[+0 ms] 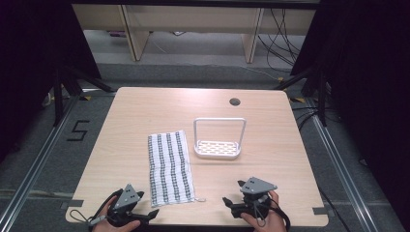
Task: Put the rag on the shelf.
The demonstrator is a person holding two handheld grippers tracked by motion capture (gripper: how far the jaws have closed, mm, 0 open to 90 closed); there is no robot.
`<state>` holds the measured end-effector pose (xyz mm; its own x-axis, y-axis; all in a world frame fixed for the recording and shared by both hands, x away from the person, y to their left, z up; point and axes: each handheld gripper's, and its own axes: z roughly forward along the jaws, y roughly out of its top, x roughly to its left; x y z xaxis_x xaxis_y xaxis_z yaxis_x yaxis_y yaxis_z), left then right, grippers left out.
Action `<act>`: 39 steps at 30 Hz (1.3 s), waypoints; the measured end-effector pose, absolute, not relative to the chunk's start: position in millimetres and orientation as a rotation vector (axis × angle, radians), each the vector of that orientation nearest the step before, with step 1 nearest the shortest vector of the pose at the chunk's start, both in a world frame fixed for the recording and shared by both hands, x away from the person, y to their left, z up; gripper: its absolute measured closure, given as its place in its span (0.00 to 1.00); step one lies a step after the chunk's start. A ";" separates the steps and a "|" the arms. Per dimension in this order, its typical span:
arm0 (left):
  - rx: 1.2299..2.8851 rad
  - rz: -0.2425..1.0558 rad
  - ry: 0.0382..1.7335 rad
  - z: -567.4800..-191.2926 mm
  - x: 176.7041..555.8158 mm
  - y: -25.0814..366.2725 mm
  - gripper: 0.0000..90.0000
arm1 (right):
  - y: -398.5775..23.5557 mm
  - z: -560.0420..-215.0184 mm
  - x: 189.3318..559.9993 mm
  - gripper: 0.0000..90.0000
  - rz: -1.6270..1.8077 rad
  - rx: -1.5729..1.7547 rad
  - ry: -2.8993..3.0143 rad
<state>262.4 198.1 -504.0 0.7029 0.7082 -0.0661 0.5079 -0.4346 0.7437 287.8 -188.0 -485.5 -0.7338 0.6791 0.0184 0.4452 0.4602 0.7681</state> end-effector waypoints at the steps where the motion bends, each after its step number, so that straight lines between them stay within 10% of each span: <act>1: 2.129 0.328 0.924 -504.0 262.4 198.1 0.22 | -188.0 -485.5 287.8 0.26 1.145 0.961 2.422; 39: 2.218 0.291 0.846 -506.9 274.3 188.2 0.54 | -77.5 -509.6 313.6 0.58 1.093 0.659 2.640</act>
<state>274.3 188.2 -506.9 0.7577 0.6509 -0.0457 0.4853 -0.5153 0.7064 313.6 -77.5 -509.6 -0.8785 0.4773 -0.0210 0.3227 0.6253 0.7105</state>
